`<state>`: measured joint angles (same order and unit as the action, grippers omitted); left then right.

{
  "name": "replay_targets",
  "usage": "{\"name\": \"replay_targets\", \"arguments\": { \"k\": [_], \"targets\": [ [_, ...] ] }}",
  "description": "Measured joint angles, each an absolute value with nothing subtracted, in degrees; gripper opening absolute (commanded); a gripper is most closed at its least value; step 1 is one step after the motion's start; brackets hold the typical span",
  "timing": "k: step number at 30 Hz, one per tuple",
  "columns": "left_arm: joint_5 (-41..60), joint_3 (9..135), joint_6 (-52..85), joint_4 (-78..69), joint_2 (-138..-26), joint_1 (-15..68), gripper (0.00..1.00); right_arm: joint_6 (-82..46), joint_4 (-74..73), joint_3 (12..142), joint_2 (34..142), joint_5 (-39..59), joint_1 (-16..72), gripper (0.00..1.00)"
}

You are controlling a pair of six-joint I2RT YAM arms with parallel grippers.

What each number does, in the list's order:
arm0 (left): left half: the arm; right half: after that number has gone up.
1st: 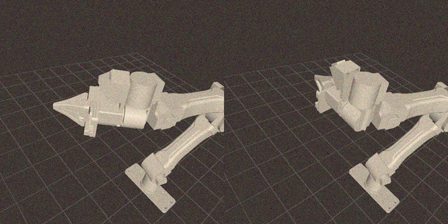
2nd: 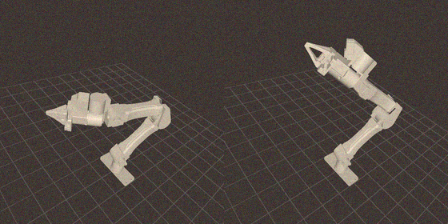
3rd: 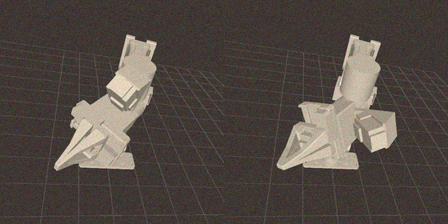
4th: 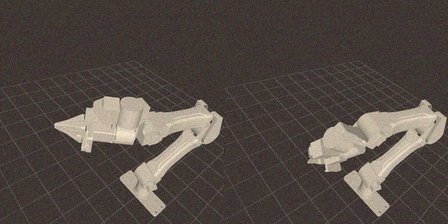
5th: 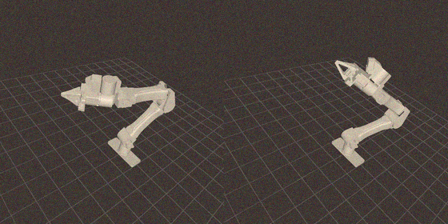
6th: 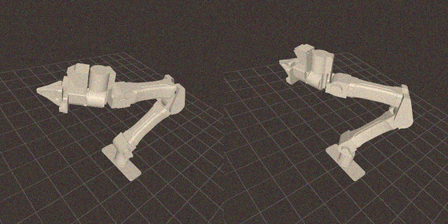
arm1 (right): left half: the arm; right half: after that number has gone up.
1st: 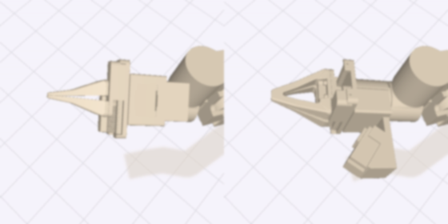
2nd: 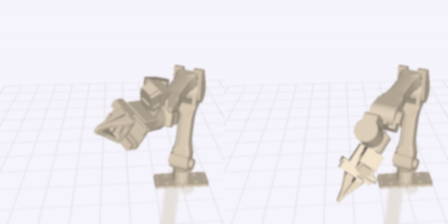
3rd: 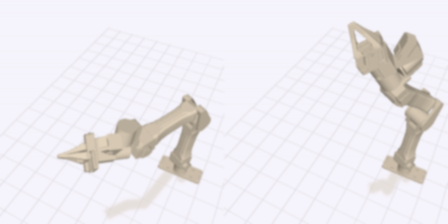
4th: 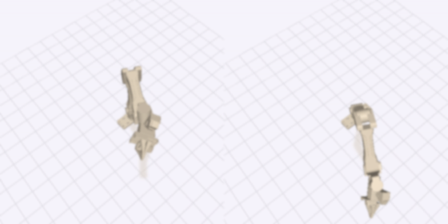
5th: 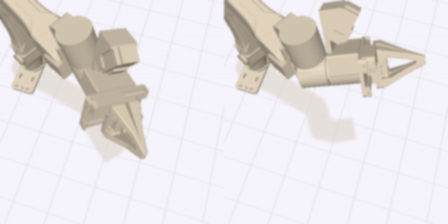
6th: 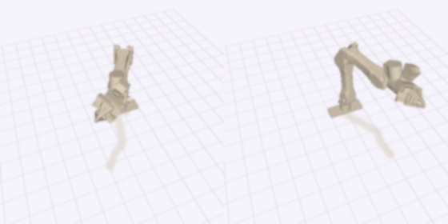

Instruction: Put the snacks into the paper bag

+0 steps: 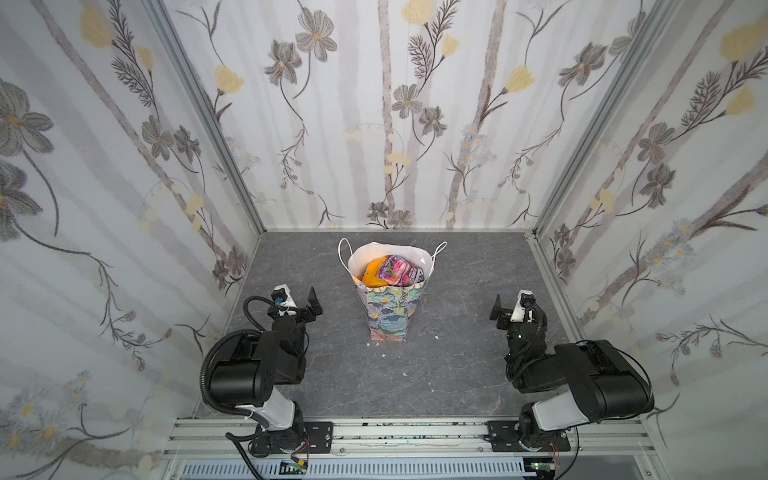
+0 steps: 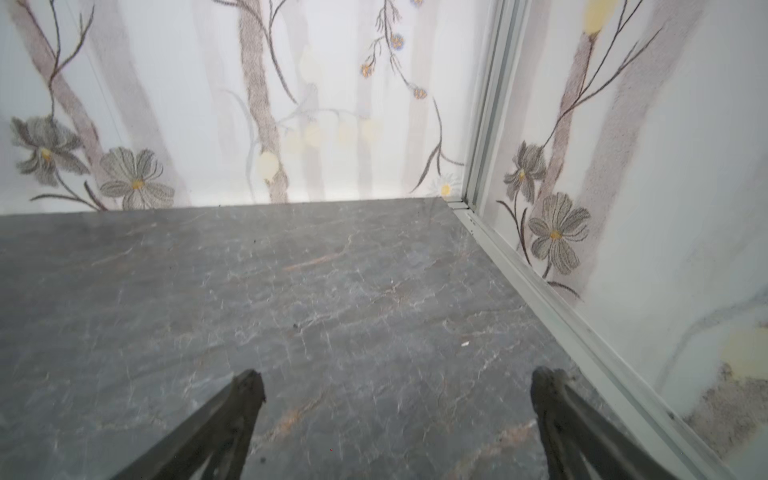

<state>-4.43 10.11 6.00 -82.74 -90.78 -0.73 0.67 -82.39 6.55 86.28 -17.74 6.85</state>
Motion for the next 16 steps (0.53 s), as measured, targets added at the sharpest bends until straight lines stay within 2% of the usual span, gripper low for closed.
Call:
{"name": "replay_targets", "arguments": {
  "k": [5,16],
  "targets": [
    [1.83,12.82,3.81,-79.13,-90.78,-0.71,1.00,0.40,-79.68,9.13,86.26,-15.29,5.50,1.00],
    [3.14,13.65,3.14,-75.55,-90.83,-0.67,1.00,-0.43,-76.97,9.96,86.46,-13.39,4.80,1.00]
  ]
}}
